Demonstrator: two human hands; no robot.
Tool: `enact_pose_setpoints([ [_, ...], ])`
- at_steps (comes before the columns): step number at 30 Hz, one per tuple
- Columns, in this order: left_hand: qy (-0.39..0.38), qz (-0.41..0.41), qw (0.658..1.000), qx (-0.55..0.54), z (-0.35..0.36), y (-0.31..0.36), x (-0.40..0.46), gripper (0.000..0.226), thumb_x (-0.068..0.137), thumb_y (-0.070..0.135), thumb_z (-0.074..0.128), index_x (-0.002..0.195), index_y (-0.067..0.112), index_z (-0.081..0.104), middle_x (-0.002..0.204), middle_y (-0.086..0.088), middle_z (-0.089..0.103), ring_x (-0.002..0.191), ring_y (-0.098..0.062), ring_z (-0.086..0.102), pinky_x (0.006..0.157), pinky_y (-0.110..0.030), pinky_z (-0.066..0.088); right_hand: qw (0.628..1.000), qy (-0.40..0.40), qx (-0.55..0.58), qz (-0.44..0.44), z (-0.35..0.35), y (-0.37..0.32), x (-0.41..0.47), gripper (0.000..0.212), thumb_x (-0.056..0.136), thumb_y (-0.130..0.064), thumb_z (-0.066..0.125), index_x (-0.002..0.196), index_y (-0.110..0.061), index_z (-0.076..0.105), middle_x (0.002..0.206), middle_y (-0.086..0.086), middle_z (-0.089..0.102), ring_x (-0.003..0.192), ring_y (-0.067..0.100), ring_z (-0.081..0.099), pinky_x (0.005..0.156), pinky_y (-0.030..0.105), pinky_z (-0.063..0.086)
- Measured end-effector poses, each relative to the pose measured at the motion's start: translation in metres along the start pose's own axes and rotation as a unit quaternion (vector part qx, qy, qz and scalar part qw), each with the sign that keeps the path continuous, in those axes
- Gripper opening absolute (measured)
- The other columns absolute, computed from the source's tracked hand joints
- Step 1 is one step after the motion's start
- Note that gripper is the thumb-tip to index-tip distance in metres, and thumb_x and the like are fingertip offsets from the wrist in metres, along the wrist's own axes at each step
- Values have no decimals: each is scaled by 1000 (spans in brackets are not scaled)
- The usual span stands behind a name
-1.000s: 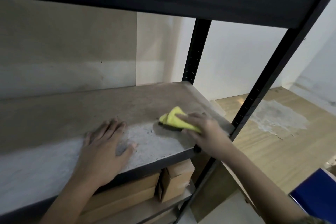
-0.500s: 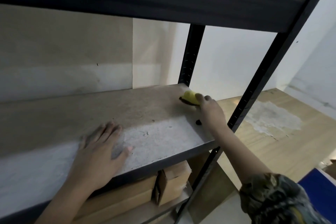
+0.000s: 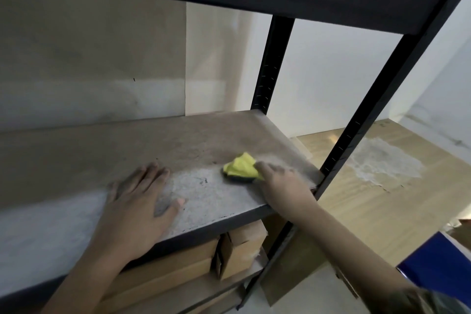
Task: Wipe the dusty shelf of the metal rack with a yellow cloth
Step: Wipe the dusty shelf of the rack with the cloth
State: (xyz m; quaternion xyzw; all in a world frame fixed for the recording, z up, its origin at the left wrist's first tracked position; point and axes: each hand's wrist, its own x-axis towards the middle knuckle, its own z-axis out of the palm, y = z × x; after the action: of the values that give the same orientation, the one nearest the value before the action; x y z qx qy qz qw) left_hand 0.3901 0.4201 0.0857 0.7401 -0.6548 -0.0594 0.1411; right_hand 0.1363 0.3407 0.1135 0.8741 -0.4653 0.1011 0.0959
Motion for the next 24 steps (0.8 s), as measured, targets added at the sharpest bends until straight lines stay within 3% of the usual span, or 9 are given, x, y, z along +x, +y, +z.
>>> enact_pose_setpoints([
  [2,-1,-1,1000,-1,-1,1,-1,94,64,76,-4,147,34,7,156,14,-1,143,-6,-4,118,-43,1,996,-13,48,-71,-12,-21,-23,30,80,-13,57,111,-13,55,88,4,67,64,22,63,49,26,42],
  [5,-4,5,1000,6,-1,-1,-1,93,64,75,-5,147,34,5,156,15,-5,143,-5,-6,118,-43,2,994,-31,95,-35,-29,-17,-12,40,89,-15,53,128,-18,47,93,5,65,69,25,63,51,30,45],
  [8,-3,4,1000,0,-1,-1,-1,93,64,75,-5,147,34,7,156,15,-3,143,-6,-4,118,-43,1,993,55,71,72,-22,22,31,47,93,-22,47,139,-23,37,103,16,66,85,36,63,78,43,51],
  [10,-1,5,1000,-10,-1,0,-1,94,64,75,-3,147,34,10,157,13,0,144,-7,-2,117,-43,0,994,18,62,91,-3,36,51,48,93,-29,47,140,-24,35,128,12,58,98,35,62,94,46,45],
  [12,-1,2,1000,-20,-1,0,-1,96,63,76,-3,147,33,12,157,13,1,144,-8,-3,116,-42,-2,988,-21,121,93,16,38,56,49,92,-33,51,139,-23,39,142,2,47,95,30,65,88,44,51],
  [15,2,2,1000,-13,0,-1,0,95,63,76,-3,147,34,11,157,14,1,144,-7,-3,116,-41,-1,982,26,160,97,26,39,56,44,92,-33,54,134,-22,48,118,8,65,80,27,68,75,37,53],
  [18,6,6,1000,-9,1,-2,-1,93,65,77,-3,147,35,11,157,14,1,144,-7,-3,116,-42,-1,991,6,118,54,22,32,42,42,93,-32,52,134,-24,47,97,13,70,78,29,64,70,35,49],
  [22,4,4,1000,0,0,-1,-1,87,73,78,1,147,33,8,157,13,-1,144,-7,-4,117,-42,0,978,3,180,-107,6,-12,-10,42,88,-22,57,130,-20,52,124,4,63,105,15,64,93,25,50],
  [24,5,5,1000,-1,1,-1,0,87,72,75,3,147,33,8,157,13,-1,144,-7,-3,117,-41,0,964,-12,218,-155,1,-21,-24,43,89,-20,56,132,-22,50,128,0,60,111,9,60,95,21,47],
])
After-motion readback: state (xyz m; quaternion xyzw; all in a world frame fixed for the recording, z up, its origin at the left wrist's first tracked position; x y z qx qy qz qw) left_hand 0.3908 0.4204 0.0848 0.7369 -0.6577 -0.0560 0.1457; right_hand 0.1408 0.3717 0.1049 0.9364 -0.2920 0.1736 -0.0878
